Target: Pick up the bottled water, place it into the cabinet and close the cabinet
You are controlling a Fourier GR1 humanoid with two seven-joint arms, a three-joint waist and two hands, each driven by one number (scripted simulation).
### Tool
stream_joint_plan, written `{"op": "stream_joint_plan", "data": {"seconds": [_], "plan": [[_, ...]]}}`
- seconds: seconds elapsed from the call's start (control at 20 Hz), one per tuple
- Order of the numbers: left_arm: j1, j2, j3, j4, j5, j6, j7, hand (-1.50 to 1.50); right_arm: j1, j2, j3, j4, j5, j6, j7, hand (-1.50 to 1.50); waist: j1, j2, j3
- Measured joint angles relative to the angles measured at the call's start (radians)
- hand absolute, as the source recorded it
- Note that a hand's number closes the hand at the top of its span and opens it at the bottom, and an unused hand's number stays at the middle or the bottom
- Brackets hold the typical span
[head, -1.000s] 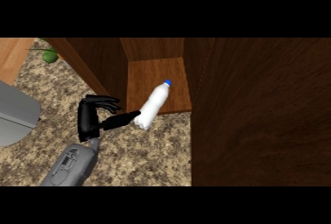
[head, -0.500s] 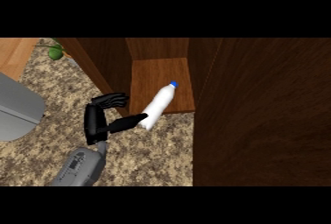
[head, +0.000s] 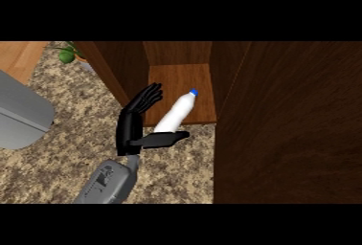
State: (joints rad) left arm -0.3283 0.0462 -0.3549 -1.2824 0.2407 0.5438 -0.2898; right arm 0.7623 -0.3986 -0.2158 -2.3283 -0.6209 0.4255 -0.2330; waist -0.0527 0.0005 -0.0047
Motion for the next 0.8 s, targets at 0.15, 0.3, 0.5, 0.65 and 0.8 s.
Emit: {"op": "stream_joint_plan", "data": {"seconds": [0.15,0.3,0.5,0.65,0.8], "plan": [[-0.005,-0.024,-0.064,-0.037,0.048,-0.014,-0.039,-1.50,0.029,0.005,-0.010,-0.011,-0.003,-0.006,0.005,-1.50,0.008,-0.002,0.001],[0.028,-0.035,-0.120,-0.081,0.079,-0.023,-0.072,-1.50,0.024,0.011,-0.019,-0.016,-0.006,-0.027,0.025,-1.50,0.023,-0.002,0.002],[0.100,-0.042,-0.182,-0.141,0.104,-0.042,-0.101,1.50,0.024,0.012,-0.047,-0.019,-0.012,-0.022,0.039,-1.50,0.034,-0.003,0.003],[0.171,-0.037,-0.231,-0.171,0.106,-0.083,-0.133,1.50,0.032,0.019,-0.041,-0.019,-0.012,0.003,0.040,1.50,0.038,-0.004,0.003],[0.237,0.012,-0.258,-0.247,0.110,-0.124,-0.124,1.50,0.036,0.010,-0.041,-0.019,-0.013,0.032,0.049,1.50,0.043,-0.004,0.003]]}}
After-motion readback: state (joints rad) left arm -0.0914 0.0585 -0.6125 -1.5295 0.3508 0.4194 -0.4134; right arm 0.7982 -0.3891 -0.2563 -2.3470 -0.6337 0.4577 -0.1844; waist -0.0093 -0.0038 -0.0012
